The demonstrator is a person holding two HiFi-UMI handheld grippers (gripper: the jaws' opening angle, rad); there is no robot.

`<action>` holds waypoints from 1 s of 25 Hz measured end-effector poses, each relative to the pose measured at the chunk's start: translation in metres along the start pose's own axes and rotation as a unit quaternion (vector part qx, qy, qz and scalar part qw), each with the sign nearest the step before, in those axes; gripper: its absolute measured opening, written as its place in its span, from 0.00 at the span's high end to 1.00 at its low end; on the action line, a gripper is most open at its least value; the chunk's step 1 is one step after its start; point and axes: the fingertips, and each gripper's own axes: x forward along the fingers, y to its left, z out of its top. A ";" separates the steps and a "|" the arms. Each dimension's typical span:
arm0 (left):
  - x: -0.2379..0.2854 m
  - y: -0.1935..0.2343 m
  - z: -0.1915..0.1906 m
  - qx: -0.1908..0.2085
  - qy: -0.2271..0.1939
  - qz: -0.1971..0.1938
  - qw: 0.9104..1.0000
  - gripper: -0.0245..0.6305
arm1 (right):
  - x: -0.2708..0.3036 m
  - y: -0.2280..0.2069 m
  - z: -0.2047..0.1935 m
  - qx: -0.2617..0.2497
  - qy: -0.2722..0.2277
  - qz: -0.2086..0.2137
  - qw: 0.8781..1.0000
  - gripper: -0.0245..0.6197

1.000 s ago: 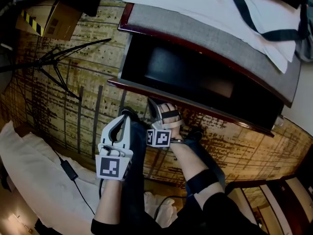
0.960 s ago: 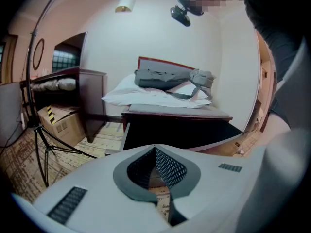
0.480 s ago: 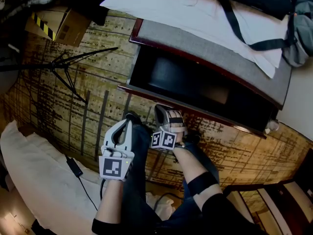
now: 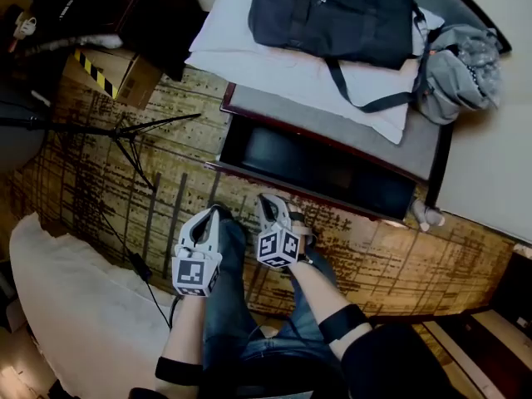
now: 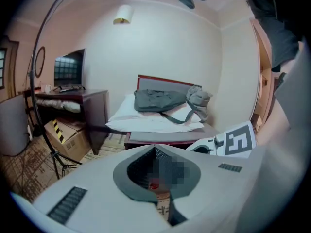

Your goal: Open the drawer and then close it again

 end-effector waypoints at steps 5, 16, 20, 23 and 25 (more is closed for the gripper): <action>-0.022 -0.020 0.058 0.008 -0.014 -0.015 1.000 0.96 | -0.068 -0.057 0.042 0.062 -0.016 -0.025 0.998 0.96; -0.060 -0.051 0.179 0.020 -0.051 -0.053 0.997 0.96 | -0.227 -0.160 0.089 0.208 -0.048 -0.100 0.972 0.96; -0.063 -0.066 0.212 0.038 -0.058 -0.074 0.995 0.96 | -0.272 -0.182 0.087 0.229 -0.055 -0.130 0.963 0.96; -0.064 -0.081 0.230 0.048 -0.063 -0.090 0.993 0.96 | -0.303 -0.198 0.075 0.256 -0.055 -0.151 0.953 0.96; -0.065 -0.091 0.234 0.053 -0.064 -0.099 0.992 0.96 | -0.323 -0.206 0.060 0.274 -0.053 -0.167 0.946 0.96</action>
